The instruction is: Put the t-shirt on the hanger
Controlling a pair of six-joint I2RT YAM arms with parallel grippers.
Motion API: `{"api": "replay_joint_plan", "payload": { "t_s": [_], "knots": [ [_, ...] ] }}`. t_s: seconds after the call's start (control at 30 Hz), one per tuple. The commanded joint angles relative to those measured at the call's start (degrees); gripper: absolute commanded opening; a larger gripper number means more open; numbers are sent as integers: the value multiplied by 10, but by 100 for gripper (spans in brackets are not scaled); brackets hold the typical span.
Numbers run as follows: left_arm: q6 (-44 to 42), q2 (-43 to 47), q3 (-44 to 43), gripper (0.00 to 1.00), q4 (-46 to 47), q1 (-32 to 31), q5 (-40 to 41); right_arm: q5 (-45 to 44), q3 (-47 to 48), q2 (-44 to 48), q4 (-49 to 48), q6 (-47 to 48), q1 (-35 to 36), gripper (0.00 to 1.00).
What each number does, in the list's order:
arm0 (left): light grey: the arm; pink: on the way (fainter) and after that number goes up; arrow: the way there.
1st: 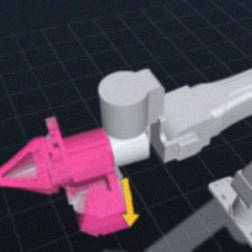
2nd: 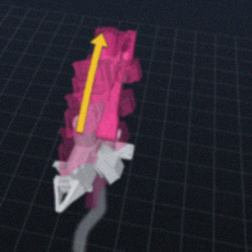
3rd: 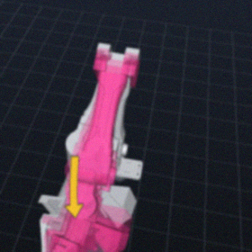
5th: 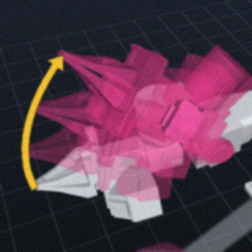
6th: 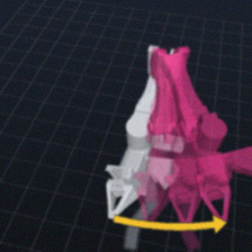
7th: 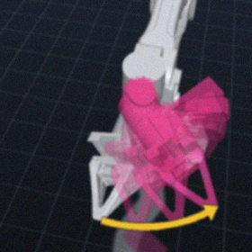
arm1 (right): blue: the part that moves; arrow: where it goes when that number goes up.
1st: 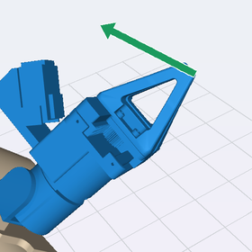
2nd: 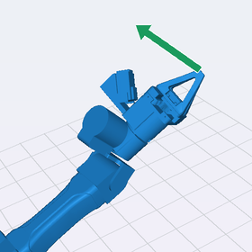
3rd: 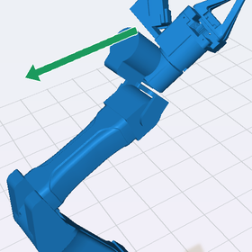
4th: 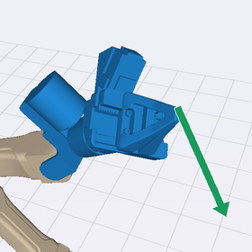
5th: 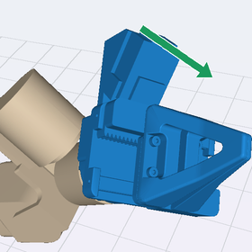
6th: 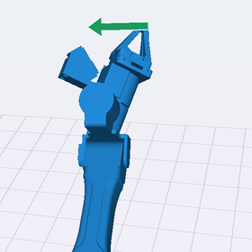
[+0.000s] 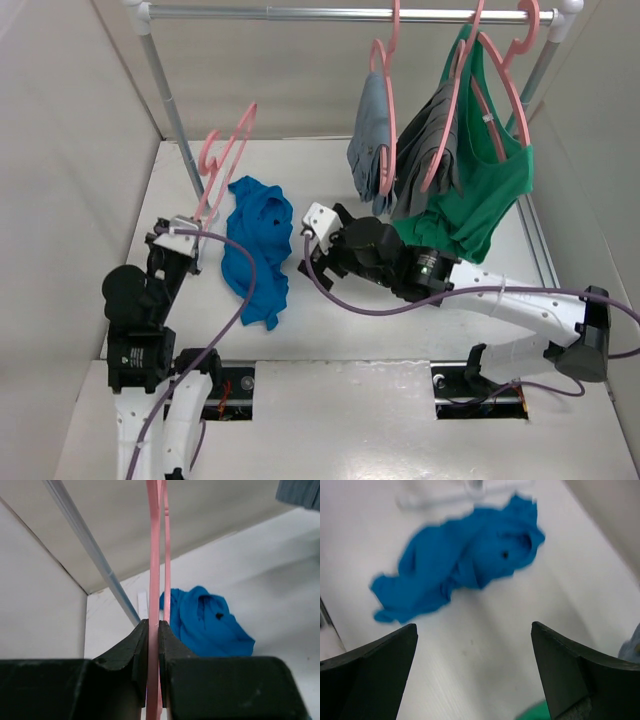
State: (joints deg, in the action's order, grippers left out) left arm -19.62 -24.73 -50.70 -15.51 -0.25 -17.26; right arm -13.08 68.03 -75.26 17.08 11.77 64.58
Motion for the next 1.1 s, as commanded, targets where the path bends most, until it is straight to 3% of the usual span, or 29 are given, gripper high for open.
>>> {"api": "replay_joint_plan", "payload": {
  "t_s": [0.0,0.17,0.5,0.83,1.07],
  "knots": [
    [-39,39,34,0,10,0,14,-11,121,-28,-29,-17,23,100],
    [-52,22,46,0,5,0,35,-23,224,-105,-77,-101,23,98],
    [-63,-18,46,0,10,0,-6,-22,377,-252,-124,-242,23,89],
    [-81,-18,64,0,21,0,-42,-76,424,-323,-164,-332,23,77],
    [-86,-18,70,0,42,0,-52,-103,437,-363,-164,-384,23,76]
  ]
}}
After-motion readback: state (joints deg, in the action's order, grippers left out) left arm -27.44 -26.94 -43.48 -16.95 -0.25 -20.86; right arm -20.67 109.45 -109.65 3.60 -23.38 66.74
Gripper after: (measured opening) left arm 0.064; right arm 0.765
